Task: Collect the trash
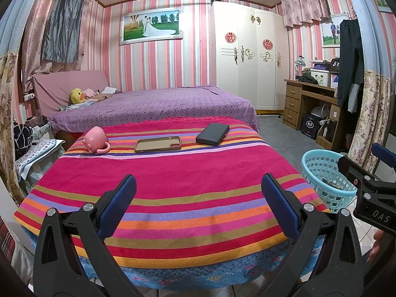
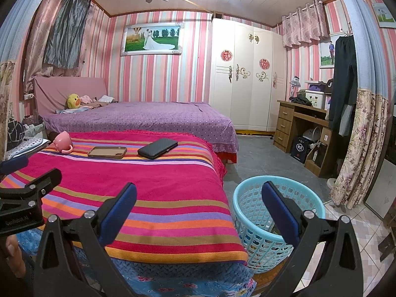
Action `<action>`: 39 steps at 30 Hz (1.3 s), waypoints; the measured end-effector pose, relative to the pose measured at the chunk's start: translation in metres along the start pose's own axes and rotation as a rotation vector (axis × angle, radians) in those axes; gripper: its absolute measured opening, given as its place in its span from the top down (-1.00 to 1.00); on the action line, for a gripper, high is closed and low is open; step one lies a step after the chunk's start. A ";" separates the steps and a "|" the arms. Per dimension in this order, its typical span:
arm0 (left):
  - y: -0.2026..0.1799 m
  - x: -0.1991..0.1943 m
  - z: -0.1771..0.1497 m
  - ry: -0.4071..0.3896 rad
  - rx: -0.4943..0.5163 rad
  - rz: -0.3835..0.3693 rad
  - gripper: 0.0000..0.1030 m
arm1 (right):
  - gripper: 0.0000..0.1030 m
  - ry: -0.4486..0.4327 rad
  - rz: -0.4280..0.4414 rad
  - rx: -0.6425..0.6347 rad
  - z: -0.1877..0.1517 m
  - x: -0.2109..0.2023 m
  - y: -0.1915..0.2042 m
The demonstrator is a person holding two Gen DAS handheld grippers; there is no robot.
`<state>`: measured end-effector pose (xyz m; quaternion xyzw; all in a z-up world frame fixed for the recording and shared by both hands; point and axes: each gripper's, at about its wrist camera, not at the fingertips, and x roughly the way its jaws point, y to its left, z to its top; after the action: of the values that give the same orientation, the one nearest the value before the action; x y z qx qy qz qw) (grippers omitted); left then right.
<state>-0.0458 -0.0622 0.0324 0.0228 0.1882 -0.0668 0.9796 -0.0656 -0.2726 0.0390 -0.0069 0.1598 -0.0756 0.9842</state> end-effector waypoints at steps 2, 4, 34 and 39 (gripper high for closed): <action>0.000 0.000 0.001 -0.001 0.001 0.000 -0.89 | -0.91 0.000 0.000 0.000 0.000 0.000 0.000; 0.000 0.000 0.001 0.000 0.003 -0.004 -0.89 | -0.91 0.000 0.001 0.000 0.000 0.000 0.000; -0.001 -0.001 0.003 -0.014 0.010 0.003 -0.89 | -0.91 -0.002 0.001 -0.003 0.002 0.001 0.003; 0.000 -0.002 0.004 -0.014 0.009 0.003 -0.89 | -0.91 -0.002 0.000 -0.003 0.001 0.001 0.004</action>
<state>-0.0457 -0.0623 0.0370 0.0271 0.1811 -0.0665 0.9808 -0.0640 -0.2692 0.0399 -0.0086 0.1587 -0.0751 0.9844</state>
